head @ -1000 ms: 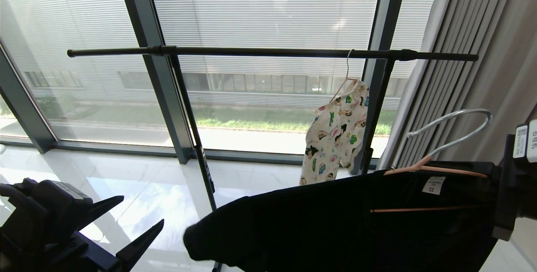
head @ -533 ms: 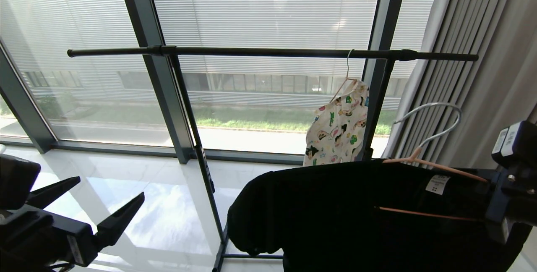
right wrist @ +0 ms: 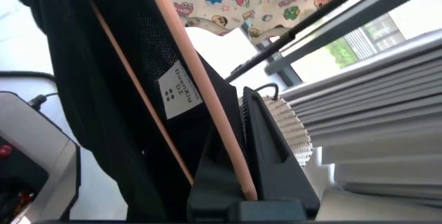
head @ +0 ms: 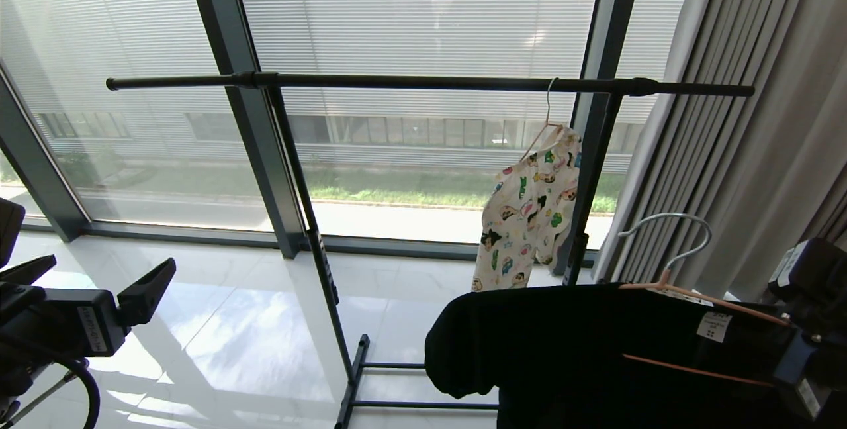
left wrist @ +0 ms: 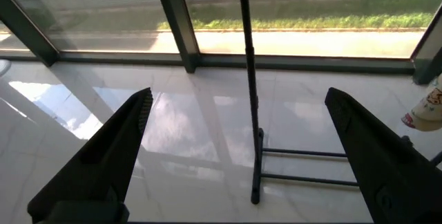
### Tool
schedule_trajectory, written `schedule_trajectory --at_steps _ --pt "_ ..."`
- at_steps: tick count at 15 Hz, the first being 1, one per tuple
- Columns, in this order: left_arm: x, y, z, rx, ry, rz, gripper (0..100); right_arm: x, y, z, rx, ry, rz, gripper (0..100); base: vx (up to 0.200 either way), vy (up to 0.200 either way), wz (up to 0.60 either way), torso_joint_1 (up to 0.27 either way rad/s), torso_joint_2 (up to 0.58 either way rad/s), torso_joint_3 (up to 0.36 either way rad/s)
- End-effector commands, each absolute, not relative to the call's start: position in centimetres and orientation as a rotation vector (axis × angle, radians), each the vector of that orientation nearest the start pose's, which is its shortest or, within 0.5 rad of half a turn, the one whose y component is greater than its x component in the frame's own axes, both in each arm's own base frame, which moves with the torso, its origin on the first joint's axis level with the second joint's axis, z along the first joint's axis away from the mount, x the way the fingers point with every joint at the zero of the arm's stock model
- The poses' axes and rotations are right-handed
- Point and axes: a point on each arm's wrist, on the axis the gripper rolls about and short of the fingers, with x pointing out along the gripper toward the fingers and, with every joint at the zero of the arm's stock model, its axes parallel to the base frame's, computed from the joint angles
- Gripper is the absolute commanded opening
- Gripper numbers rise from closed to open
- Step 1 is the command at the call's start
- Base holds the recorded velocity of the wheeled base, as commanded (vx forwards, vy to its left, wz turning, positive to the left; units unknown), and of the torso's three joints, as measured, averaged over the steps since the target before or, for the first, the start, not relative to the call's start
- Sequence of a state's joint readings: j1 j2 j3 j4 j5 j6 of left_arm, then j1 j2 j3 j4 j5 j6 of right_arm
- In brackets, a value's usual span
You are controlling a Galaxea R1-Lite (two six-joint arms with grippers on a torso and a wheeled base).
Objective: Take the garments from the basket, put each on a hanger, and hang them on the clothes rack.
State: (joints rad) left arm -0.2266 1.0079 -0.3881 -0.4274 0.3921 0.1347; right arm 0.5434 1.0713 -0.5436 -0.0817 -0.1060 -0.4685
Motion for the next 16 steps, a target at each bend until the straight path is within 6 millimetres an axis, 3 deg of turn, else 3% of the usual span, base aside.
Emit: schedule_trajectory --at_steps 1,6,16 --pt "12.6 -2.0 19.2 0.196 0.210 0.158 100 11.7 6.7 19.4 -0.599 0.326 0.510 0 0.000 0.000 0.00 0.000 0.00 0.000" --pt "13.2 -2.2 19.1 0.206 0.227 0.150 100 12.9 6.5 18.8 -0.435 0.423 0.359 0 0.000 0.000 0.00 0.000 0.00 0.000" --pt "13.1 -2.6 19.0 0.254 0.230 0.111 100 13.4 7.2 18.5 -0.424 0.435 0.350 0 0.000 0.000 0.00 0.000 0.00 0.000"
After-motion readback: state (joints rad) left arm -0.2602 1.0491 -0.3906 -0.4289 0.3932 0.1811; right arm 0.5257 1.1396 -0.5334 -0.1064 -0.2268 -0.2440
